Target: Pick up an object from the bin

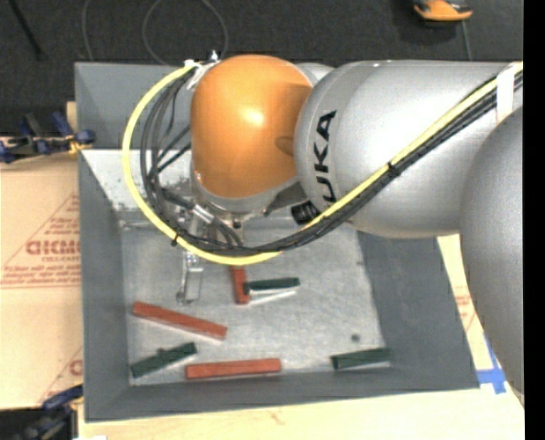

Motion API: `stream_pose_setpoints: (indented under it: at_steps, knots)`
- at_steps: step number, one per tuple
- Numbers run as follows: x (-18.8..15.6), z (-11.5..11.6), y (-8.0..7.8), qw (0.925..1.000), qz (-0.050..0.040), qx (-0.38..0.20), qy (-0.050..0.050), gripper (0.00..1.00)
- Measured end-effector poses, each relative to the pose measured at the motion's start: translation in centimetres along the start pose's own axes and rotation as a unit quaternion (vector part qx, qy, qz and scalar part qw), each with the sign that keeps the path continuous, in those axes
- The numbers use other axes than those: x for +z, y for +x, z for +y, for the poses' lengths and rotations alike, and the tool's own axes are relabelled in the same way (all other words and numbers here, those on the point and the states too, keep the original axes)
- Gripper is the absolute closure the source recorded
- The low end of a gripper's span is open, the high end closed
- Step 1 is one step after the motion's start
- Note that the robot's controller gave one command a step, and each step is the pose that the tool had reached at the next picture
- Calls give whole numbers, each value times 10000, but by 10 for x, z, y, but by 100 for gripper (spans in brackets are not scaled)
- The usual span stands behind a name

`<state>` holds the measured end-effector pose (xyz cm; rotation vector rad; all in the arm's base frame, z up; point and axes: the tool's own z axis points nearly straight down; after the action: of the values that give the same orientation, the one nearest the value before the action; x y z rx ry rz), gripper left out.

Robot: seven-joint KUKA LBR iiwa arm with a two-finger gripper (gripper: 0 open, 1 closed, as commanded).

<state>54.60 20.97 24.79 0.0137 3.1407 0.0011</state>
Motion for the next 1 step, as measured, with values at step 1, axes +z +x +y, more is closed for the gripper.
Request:
stream_pose_setpoints:
  at_steps: [1]
  knots:
    - [120, -5, 69, 9986, 47, -526, 20, 0]
